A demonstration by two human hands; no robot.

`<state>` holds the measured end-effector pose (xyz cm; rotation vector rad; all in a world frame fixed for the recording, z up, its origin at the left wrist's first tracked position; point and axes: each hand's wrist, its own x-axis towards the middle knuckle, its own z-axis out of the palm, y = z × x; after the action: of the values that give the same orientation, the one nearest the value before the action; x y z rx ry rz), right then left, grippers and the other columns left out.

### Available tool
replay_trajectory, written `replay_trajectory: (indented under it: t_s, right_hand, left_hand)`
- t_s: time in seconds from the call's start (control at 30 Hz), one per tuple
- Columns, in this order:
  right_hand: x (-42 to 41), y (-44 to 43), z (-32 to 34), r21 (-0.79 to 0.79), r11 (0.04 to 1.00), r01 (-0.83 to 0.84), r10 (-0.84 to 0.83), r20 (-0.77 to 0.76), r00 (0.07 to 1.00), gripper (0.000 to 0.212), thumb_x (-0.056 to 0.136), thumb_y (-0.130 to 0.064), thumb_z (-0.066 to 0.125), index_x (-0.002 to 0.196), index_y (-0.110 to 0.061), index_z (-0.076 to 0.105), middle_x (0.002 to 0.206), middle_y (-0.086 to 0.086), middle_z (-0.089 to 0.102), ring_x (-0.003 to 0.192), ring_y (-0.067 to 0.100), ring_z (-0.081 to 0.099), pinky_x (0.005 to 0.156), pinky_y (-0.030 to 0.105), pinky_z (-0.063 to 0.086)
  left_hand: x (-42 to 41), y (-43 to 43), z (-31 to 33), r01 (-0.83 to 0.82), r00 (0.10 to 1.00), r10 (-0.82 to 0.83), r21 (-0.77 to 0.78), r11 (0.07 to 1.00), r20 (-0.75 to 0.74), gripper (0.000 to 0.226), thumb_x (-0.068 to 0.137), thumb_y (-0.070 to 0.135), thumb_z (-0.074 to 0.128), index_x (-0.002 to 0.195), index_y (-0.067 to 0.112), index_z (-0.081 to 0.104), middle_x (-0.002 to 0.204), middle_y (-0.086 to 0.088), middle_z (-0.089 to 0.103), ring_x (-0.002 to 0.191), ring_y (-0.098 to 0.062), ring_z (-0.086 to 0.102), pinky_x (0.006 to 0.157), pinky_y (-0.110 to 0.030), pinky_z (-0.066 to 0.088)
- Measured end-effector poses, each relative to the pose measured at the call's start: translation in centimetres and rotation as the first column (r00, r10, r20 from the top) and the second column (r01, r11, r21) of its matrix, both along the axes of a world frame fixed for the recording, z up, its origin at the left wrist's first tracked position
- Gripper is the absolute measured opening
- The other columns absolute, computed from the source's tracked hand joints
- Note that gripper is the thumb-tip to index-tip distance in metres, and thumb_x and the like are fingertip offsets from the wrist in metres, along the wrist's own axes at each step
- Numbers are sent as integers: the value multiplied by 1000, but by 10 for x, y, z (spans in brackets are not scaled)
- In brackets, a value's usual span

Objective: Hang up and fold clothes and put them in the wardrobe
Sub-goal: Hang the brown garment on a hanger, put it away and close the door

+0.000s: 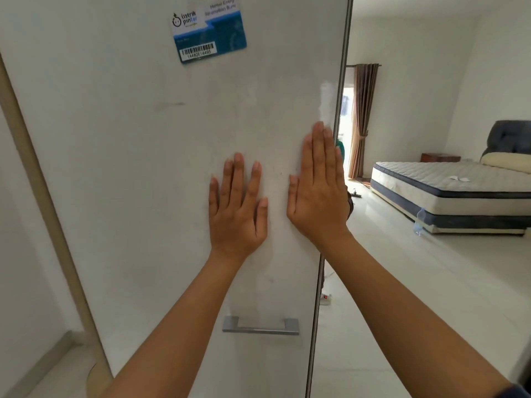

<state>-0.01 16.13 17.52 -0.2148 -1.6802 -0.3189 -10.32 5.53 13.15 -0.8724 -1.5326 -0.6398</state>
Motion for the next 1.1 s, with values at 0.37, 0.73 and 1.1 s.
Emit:
replay_trajectory:
  t_s: [0.37, 0.73, 1.1]
  right_hand:
    - [5, -9, -3, -69, 995, -66, 67, 14, 998, 55, 96, -20, 37, 144, 5, 26, 152, 22, 26, 143, 30, 20, 119, 40, 16]
    - [63, -32, -24, -290, 952, -93, 201, 367, 908, 69, 80, -11, 23, 147, 1, 17, 158, 15, 12, 146, 24, 5, 120, 43, 13]
    - [207, -45, -79, -601, 797, 62, 238, 407, 882, 67, 88, -1, 49, 148, -15, 24, 159, 3, 14, 147, 20, 8, 117, 35, 14]
  left_hand:
    - [7, -5, -2, -46, 998, 46, 15, 999, 42, 53, 100, 33, 25, 149, 15, 14, 153, -16, 24, 146, -18, 3, 117, -46, 13]
    - [73, -46, 9, 59, 864, 90, -278, 959, 495, 61, 101, 37, 28, 151, 22, -4, 159, -2, -11, 146, -14, -11, 119, -38, -1]
    - [204, -52, -43, 260, 740, -18, -262, 929, 672, 54, 102, 35, 28, 151, 18, 14, 159, -5, 10, 146, -19, 7, 116, -33, 11]
